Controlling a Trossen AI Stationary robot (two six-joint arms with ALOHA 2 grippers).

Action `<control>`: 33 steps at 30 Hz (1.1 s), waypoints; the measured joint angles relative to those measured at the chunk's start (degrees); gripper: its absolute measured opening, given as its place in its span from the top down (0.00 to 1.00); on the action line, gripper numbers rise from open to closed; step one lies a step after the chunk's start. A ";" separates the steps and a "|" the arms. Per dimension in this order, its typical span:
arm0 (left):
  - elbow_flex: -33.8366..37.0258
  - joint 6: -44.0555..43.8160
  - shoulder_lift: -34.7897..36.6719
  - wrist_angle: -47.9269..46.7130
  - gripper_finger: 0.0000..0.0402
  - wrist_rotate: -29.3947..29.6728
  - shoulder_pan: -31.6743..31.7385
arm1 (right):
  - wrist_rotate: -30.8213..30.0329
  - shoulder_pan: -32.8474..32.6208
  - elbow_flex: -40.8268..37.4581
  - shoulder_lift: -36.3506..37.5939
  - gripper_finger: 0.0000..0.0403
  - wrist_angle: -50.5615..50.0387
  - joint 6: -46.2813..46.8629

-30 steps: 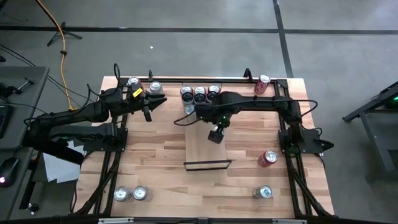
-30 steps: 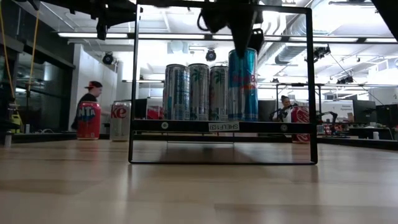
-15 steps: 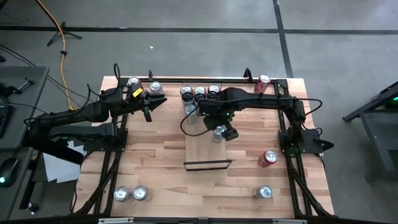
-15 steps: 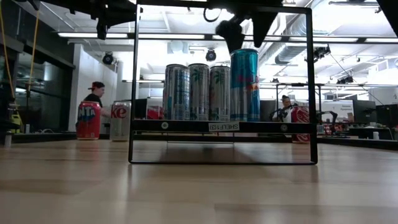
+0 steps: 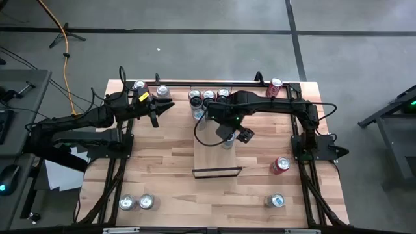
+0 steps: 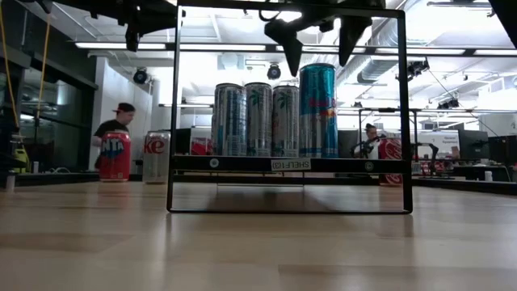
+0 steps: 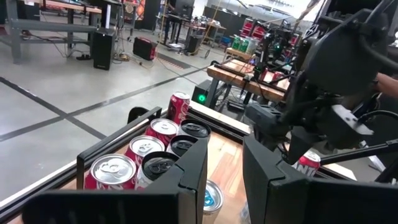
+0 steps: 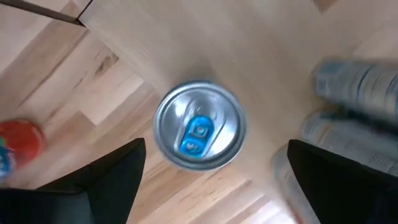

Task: Place canned beverage on shelf
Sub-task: Put the blue soda can on the shelf aligned with the other blue soda can

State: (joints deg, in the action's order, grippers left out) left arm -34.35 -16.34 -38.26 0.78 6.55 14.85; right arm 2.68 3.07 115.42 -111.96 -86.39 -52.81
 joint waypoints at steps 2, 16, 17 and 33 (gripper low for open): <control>-0.02 0.00 0.00 -0.45 0.86 0.00 0.00 | 0.61 -0.29 0.00 0.00 0.06 0.58 -1.92; -0.02 -3.02 0.00 -7.70 0.87 3.86 0.00 | 5.70 -1.66 0.00 -0.02 0.06 2.51 7.93; -0.02 -3.02 0.00 -7.70 0.87 4.34 0.00 | 5.61 -1.63 0.00 -0.02 0.06 2.95 8.06; -0.02 -3.02 0.00 -8.68 0.87 4.72 0.02 | 5.77 -1.57 0.00 -0.04 0.06 9.56 17.87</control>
State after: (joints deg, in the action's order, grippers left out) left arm -34.37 -19.35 -38.26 -7.90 11.27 14.87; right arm 8.45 1.50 115.42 -112.01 -76.82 -34.94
